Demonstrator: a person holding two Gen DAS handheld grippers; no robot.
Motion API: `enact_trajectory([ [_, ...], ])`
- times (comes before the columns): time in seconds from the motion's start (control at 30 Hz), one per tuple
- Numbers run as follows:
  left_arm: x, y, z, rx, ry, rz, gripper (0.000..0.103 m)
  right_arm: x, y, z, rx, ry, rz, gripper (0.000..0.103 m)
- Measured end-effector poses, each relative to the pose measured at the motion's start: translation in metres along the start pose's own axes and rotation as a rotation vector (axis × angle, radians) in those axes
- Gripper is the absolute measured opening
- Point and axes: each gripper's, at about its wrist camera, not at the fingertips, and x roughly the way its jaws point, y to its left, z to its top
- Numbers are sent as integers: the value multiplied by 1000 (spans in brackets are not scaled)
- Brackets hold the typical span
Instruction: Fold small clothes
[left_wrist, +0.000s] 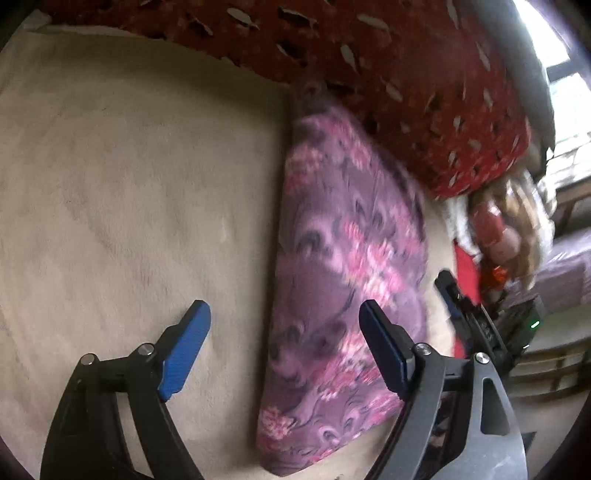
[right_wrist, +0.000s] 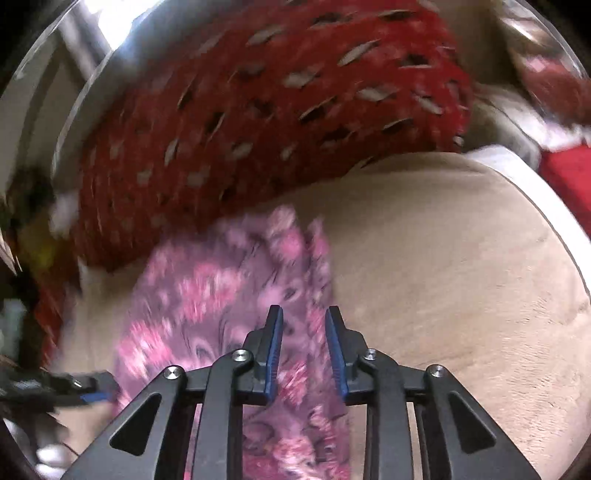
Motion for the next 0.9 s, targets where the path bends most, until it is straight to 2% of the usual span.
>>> enact_trajectory([
  [0.03,4,1,3,-12,14,-25,83,-2,-12,1,66,-8,42,48],
  [0.07,8,1,4,-18,29,-37,83,-1,-20,0,110,-3,67,52],
  [0.17,26,-4,5,-12,75,-39,86,12,-32,-7,161,72,135,53],
  [0.23,31,-19,3,42,64,-16,86,35,-27,-14,152,183,216,56],
  [0.3,41,-32,4,73,80,-2,86,36,-20,-14,109,140,218,59],
  [0.4,45,-44,5,91,79,21,83,48,-19,-7,138,154,241,58],
  [0.43,43,-45,4,94,78,22,68,51,-17,-4,136,166,238,53],
  [0.47,41,-48,3,101,63,50,54,51,-11,-3,108,174,222,39],
  [0.53,35,-48,0,112,36,66,34,42,0,-2,42,169,217,30],
  [0.57,31,-46,-1,105,23,64,30,35,6,-2,6,158,198,27],
  [0.67,14,-46,-9,91,-11,65,28,18,15,-2,-44,130,168,19],
  [0.8,-13,-56,-28,130,-60,97,27,-18,30,-7,-84,73,183,18],
  [0.9,-42,-51,-43,144,-96,101,27,-41,50,-13,-88,56,245,18],
])
